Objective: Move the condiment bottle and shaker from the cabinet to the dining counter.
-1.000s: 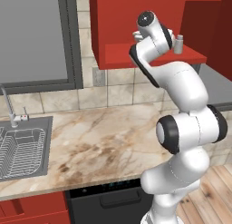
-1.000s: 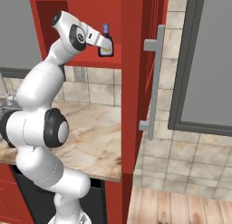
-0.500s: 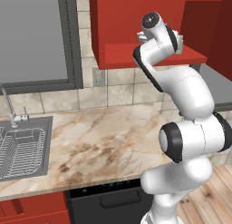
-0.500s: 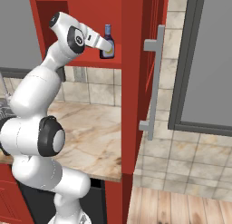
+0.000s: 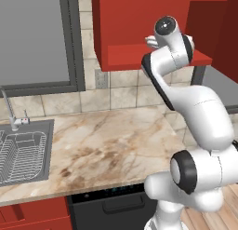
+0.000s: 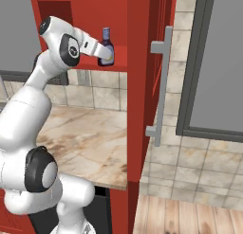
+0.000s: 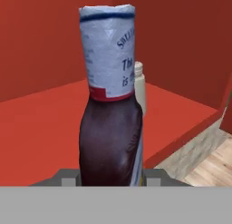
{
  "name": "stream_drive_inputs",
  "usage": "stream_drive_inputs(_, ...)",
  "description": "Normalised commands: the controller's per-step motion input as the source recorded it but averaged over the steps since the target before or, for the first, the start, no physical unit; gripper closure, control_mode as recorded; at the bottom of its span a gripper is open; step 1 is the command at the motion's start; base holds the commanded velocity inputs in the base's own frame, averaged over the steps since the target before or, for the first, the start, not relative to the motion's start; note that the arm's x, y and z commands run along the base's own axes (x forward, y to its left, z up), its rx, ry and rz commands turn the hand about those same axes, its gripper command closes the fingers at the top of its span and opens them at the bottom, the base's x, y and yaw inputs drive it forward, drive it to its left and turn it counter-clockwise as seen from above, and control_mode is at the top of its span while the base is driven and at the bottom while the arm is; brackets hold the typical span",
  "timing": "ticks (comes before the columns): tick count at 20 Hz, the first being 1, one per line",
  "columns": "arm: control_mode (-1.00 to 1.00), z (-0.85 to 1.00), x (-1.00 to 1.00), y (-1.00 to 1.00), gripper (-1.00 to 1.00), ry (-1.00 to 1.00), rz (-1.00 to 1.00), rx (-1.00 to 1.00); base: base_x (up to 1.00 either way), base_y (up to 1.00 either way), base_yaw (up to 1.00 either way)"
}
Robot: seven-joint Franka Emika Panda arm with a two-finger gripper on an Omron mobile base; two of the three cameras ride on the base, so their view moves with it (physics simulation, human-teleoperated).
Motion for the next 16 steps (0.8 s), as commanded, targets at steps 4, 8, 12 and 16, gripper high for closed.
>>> stream_drive_inputs(4, -1.00, 0.00, -0.69, 0.09, 1.00, -0.22, 0.19, 0.00, 0.00, 0.00, 0.00)
stream_drive_inputs(8, -1.00, 0.00, -0.79, 0.20, 1.00, -0.20, 0.25, -0.02, 0.00, 0.00, 0.00)
stream_drive_inputs(12, -1.00, 0.00, -0.87, 0.18, 1.00, -0.04, 0.23, -0.03, 0.00, 0.00, 0.00)
stream_drive_inputs(16, -1.00, 0.15, -0.92, 0.10, 1.00, 0.01, 0.15, -0.02, 0.00, 0.00, 0.00)
